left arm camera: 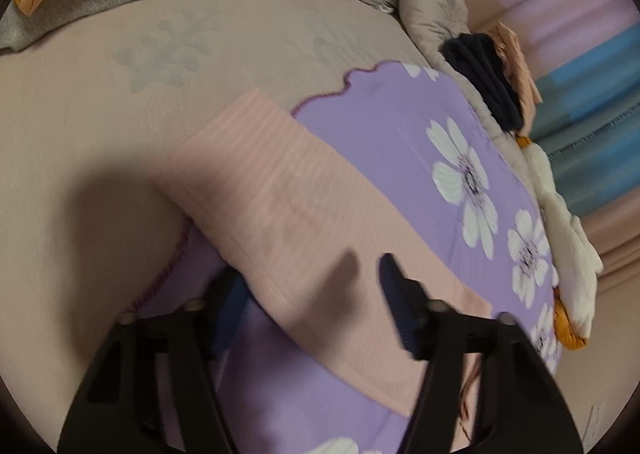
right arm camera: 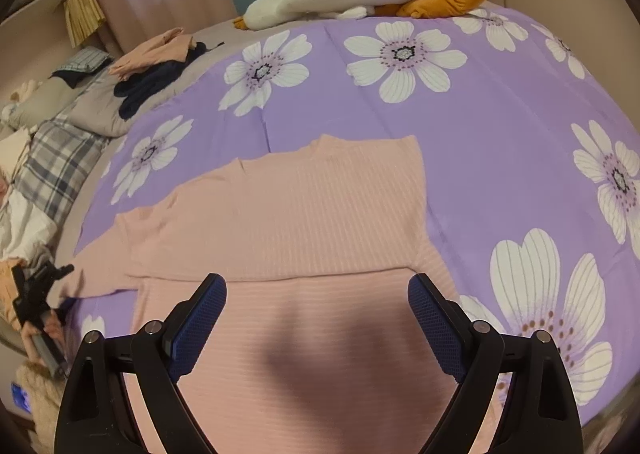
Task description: Fold small clothes
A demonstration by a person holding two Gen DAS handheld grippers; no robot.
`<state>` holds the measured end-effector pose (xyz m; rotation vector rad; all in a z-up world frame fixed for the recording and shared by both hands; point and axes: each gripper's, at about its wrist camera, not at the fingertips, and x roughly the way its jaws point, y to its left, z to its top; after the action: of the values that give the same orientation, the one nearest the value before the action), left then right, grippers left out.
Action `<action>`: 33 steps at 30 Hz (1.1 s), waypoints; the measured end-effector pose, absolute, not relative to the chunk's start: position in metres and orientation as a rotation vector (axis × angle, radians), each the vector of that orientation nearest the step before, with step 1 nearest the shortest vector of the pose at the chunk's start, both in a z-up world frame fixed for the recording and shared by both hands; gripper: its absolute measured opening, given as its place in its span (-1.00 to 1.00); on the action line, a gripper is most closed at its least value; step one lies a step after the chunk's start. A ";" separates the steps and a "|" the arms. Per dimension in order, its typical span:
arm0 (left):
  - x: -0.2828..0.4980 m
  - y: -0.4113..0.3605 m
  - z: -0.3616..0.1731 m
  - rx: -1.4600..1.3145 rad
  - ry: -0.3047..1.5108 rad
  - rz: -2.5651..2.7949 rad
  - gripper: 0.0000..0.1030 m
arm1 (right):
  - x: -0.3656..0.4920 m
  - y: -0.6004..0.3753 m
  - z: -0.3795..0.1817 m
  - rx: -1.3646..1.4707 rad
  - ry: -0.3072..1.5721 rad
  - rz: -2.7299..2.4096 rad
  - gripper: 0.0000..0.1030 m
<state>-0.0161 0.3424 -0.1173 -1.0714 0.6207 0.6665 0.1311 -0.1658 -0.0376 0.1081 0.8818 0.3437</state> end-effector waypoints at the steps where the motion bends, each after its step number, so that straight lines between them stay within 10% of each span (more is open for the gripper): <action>1: -0.016 0.344 -0.118 -1.076 0.614 0.678 -0.08 | 0.131 -0.166 -0.038 0.110 0.883 0.343 0.78; 7: -0.019 0.347 -0.119 -1.096 0.602 0.685 -0.86 | 0.130 -0.168 -0.038 0.131 0.882 0.357 0.78; 33: 0.062 0.196 0.009 -0.692 0.570 0.342 -0.88 | 0.117 -0.199 -0.027 0.222 0.818 0.354 0.78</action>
<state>0.0623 0.1961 0.0095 -0.6922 0.5699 0.3418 0.1174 -0.1993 -0.0266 0.2220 0.8180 0.3536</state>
